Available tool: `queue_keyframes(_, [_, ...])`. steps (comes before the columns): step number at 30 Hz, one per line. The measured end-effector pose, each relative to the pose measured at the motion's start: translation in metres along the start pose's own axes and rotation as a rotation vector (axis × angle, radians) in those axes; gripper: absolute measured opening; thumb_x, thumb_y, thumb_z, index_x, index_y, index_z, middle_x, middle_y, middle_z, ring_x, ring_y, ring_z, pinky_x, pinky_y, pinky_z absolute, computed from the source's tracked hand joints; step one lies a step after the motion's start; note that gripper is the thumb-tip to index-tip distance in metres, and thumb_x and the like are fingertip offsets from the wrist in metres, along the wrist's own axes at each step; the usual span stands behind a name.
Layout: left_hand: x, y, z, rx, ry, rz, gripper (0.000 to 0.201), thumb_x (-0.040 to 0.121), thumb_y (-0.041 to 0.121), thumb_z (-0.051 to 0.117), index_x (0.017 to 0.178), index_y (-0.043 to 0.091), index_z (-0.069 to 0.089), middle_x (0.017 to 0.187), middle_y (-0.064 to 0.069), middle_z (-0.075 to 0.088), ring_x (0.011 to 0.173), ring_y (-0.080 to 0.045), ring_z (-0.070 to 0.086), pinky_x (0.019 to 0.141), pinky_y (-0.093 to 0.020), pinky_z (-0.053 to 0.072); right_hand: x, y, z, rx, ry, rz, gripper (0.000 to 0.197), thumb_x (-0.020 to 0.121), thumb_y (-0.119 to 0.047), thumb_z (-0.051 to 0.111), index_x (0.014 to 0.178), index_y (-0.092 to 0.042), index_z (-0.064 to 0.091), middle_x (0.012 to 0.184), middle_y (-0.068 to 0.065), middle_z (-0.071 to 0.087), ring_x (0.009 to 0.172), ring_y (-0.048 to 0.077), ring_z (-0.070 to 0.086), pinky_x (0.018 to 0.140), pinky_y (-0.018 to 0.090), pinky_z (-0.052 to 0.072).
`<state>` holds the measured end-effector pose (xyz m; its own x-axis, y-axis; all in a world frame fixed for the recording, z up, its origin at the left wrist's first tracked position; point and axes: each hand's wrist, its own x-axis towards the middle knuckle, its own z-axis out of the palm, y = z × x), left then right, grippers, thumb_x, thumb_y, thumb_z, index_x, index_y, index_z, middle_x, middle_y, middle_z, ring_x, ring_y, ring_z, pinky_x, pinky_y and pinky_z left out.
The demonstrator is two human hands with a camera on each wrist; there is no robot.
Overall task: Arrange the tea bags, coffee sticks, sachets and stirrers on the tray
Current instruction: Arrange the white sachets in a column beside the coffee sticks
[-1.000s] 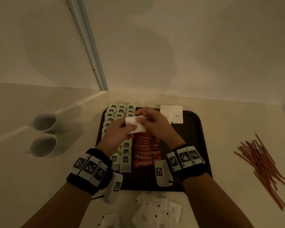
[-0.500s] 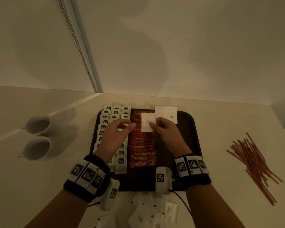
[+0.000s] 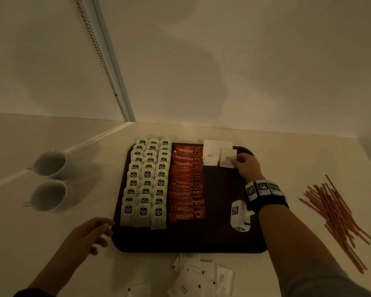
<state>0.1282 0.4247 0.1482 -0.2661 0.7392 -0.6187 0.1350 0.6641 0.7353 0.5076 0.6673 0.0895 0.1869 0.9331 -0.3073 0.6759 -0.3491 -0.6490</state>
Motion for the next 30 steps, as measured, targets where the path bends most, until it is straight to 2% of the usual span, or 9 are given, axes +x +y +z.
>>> queue_keyframes(4, [-0.008, -0.016, -0.014, -0.030, 0.044, -0.044, 0.018, 0.095, 0.003, 0.049, 0.093, 0.001, 0.067, 0.080, -0.017, 0.063, 0.063, -0.028, 0.054, 0.055, -0.027, 0.034, 0.004, -0.006, 0.001, -0.029, 0.059, -0.025, 0.023, 0.085, -0.023, 0.068, 0.102, -0.008, 0.065, 0.105, 0.008, 0.066, 0.098, 0.023, 0.060, 0.082, 0.029, 0.044])
queue_keyframes(7, [-0.013, -0.023, -0.023, -0.044, 0.075, -0.083, 0.018, 0.095, 0.002, 0.048, 0.093, 0.000, 0.066, 0.080, -0.017, 0.062, 0.063, -0.028, 0.053, 0.056, -0.027, 0.033, 0.003, -0.008, 0.006, -0.043, 0.112, -0.011, 0.024, 0.083, -0.022, 0.070, 0.098, -0.005, 0.063, 0.103, 0.011, 0.066, 0.095, 0.024, 0.059, 0.081, 0.030, 0.045])
queue_keyframes(13, [-0.026, -0.032, -0.033, -0.035, 0.103, -0.106, 0.019, 0.096, 0.002, 0.046, 0.093, 0.001, 0.065, 0.082, -0.019, 0.061, 0.064, -0.029, 0.052, 0.057, -0.026, 0.032, -0.017, -0.024, 0.006, 0.054, 0.198, -0.049, 0.035, 0.085, -0.027, 0.067, 0.106, -0.002, 0.054, 0.104, 0.013, 0.061, 0.094, 0.023, 0.057, 0.077, 0.029, 0.044])
queue_keyframes(15, [-0.032, -0.035, -0.035, -0.023, 0.106, -0.084, 0.019, 0.096, 0.002, 0.047, 0.093, 0.002, 0.065, 0.084, -0.020, 0.061, 0.065, -0.029, 0.053, 0.058, -0.027, 0.033, -0.043, -0.037, 0.000, 0.092, 0.106, -0.161, 0.027, 0.088, -0.026, 0.064, 0.105, -0.008, 0.054, 0.099, 0.004, 0.059, 0.085, 0.013, 0.055, 0.071, 0.022, 0.042])
queue_keyframes(17, [-0.041, -0.039, -0.036, -0.021, 0.112, -0.059, 0.019, 0.096, 0.002, 0.046, 0.094, 0.003, 0.065, 0.083, -0.018, 0.061, 0.065, -0.028, 0.053, 0.057, -0.028, 0.034, -0.082, -0.049, -0.007, 0.050, -0.156, -0.288, 0.017, 0.089, -0.025, 0.061, 0.101, -0.016, 0.056, 0.095, -0.007, 0.058, 0.085, 0.004, 0.055, 0.069, 0.015, 0.040])
queue_keyframes(20, [-0.054, -0.048, -0.038, -0.018, 0.114, -0.021, 0.019, 0.096, 0.003, 0.046, 0.096, 0.003, 0.064, 0.083, -0.017, 0.062, 0.066, -0.029, 0.054, 0.058, -0.028, 0.036, -0.149, -0.050, -0.018, -0.199, -0.613, -0.398, 0.010, 0.091, -0.029, 0.057, 0.099, -0.024, 0.058, 0.096, -0.014, 0.057, 0.090, 0.000, 0.055, 0.073, 0.014, 0.040])
queue_keyframes(22, [-0.062, -0.057, -0.039, -0.024, 0.111, -0.011, 0.019, 0.097, 0.004, 0.046, 0.096, 0.003, 0.064, 0.085, -0.018, 0.062, 0.068, -0.030, 0.054, 0.060, -0.029, 0.035, -0.190, -0.041, -0.019, -0.445, -0.787, -0.416, 0.022, 0.091, -0.037, 0.056, 0.104, -0.021, 0.062, 0.099, -0.013, 0.058, 0.093, 0.003, 0.057, 0.076, 0.013, 0.041])
queue_keyframes(25, [-0.075, -0.072, -0.041, -0.026, 0.096, -0.009, 0.019, 0.097, 0.003, 0.045, 0.097, 0.003, 0.064, 0.086, -0.019, 0.062, 0.068, -0.030, 0.054, 0.061, -0.029, 0.035, -0.239, -0.018, -0.010, -0.669, -0.821, -0.428, 0.042, 0.087, -0.045, 0.059, 0.120, -0.018, 0.058, 0.118, -0.004, 0.057, 0.105, 0.011, 0.054, 0.086, 0.020, 0.043])
queue_keyframes(30, [-0.091, -0.095, -0.045, -0.033, 0.068, -0.018, 0.019, 0.097, 0.005, 0.045, 0.097, 0.004, 0.064, 0.088, -0.019, 0.062, 0.069, -0.030, 0.054, 0.062, -0.031, 0.036, -0.293, 0.010, 0.025, -0.650, -0.568, -0.404, 0.076, 0.075, -0.065, 0.060, 0.134, -0.022, 0.039, 0.135, -0.003, 0.040, 0.119, 0.016, 0.041, 0.099, 0.031, 0.041])
